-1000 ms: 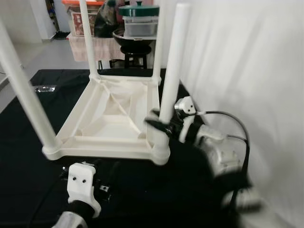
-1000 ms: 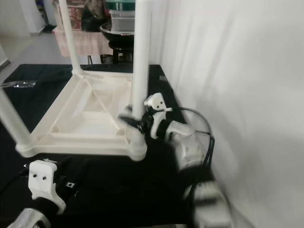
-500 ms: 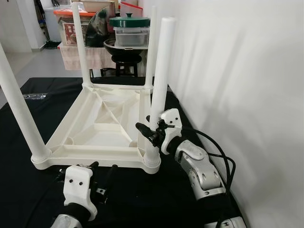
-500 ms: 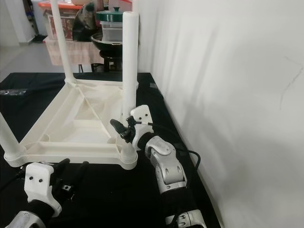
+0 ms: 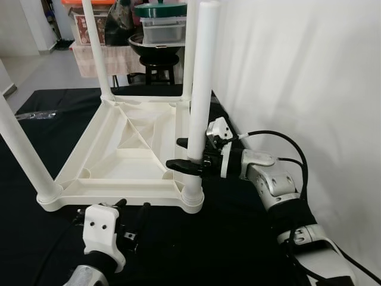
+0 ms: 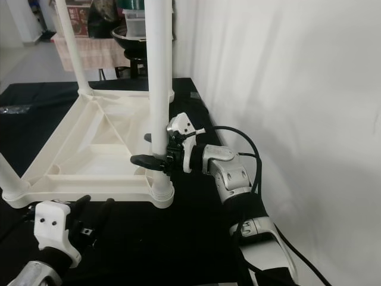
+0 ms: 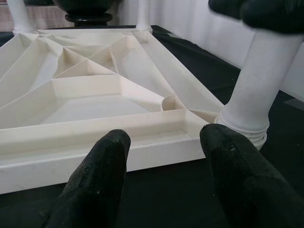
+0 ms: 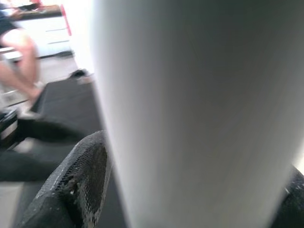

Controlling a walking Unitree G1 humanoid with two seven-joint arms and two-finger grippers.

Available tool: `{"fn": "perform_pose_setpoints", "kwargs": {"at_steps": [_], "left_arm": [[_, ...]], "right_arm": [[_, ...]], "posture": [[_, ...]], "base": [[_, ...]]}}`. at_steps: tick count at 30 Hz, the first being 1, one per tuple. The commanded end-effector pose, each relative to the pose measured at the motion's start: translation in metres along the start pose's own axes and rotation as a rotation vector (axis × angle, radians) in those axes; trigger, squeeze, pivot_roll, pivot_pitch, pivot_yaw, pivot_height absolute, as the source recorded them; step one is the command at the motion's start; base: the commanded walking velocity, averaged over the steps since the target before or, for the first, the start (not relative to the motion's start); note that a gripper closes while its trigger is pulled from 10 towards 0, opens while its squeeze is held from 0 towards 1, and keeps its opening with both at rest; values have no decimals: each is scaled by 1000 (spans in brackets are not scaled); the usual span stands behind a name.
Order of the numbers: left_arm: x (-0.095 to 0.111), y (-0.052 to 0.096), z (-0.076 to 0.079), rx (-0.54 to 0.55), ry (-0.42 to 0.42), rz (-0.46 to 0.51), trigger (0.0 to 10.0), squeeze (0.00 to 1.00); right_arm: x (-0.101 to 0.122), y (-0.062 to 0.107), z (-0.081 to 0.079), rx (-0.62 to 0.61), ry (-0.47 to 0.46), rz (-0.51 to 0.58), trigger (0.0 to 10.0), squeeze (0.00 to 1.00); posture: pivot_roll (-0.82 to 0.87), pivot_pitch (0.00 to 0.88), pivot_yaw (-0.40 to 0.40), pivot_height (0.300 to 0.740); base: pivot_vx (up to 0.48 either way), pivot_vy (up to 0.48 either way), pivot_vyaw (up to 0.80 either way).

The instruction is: Building children table

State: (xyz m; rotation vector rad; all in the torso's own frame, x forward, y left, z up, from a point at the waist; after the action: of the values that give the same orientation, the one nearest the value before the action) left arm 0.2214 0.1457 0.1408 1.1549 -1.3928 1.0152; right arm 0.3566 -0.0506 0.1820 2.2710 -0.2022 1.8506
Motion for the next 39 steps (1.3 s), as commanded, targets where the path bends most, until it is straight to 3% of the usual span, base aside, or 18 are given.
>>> {"fn": "perform_pose_setpoints", "kwargs": {"at_steps": [1,4,5,16,18,21,22,23,24,25,32,33,34,35,36,38,39], "left_arm": [[-3,1,0,1,5,-19,10000,0],[-3,1,-1,4,3,-20,10000,0],[-3,1,-1,5,3,-20,10000,0],[-4,3,1,4,7,-25,10000,0],[-4,3,2,2,8,-25,10000,0],[-4,4,2,1,9,-25,10000,0],[-5,4,2,2,10,-27,10000,0],[-5,5,1,3,12,-30,10000,0],[-6,6,1,4,13,-32,10000,0],[-6,6,0,3,13,-35,10000,0],[-6,6,0,3,13,-35,10000,0],[-7,6,0,2,13,-38,10000,0],[-7,5,-1,8,14,-38,10000,0],[-7,5,-1,8,14,-38,10000,0],[-7,4,-2,16,18,-34,10000,0],[-6,3,-2,16,18,-31,10000,0],[-6,2,-1,11,18,-29,10000,0]], "right_arm": [[3,-5,-2,65,24,-29,10000,0],[4,-6,5,72,16,-42,10000,0],[6,-5,7,68,11,-36,0,0],[8,6,13,48,10,3,0,0],[6,12,20,-28,24,19,0,0],[6,14,21,-48,29,23,0,0],[0,15,31,-190,8,46,0,0],[-14,18,49,-532,-46,101,0,0],[-26,30,59,-794,-86,131,0,0],[-54,25,41,-874,-104,91,0,0],[-54,25,41,-874,-104,91,0,0],[-69,19,24,-879,-112,67,0,0],[-67,5,17,-792,-89,41,0,0],[-67,5,17,-792,-89,41,0,0],[-55,-5,22,-724,-35,21,9608,0],[-49,-7,26,-695,20,4,10000,0],[-44,-9,26,-626,28,17,10000,259]], "posture": [[63,0,-65,740],[64,0,-65,740],[66,0,-66,740],[52,0,-63,740],[51,0,-63,740],[48,0,-64,740],[39,0,-68,740],[36,0,-73,740],[36,0,-73,740],[34,0,-56,740],[34,0,-56,740],[34,0,-56,740],[38,0,-67,740],[38,0,-67,740],[43,0,-67,740],[43,0,-67,740],[41,0,-63,740]], "base": [[0,0,0],[0,0,0],[0,0,0],[0,0,0],[0,0,0],[0,0,0],[0,0,0],[0,0,0],[0,0,0],[0,0,0],[0,0,0],[0,0,0],[0,0,0],[0,0,0],[0,0,0],[0,0,0],[0,0,0]]}}
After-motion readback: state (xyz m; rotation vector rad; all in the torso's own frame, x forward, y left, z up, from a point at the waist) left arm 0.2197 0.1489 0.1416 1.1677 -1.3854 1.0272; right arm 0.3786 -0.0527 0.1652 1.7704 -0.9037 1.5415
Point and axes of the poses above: a point about 5 cm out from each wrist's last joint towards the gripper, its own y axis pointing back from the gripper into the wrist, its own x axis along the axis of the wrist's last joint, z = x × y, the point moved 4 cm from there along -y, pointing out of the wrist towards the gripper, and after that the axes turned 10 degrees about -y, right-handed, at the moved point
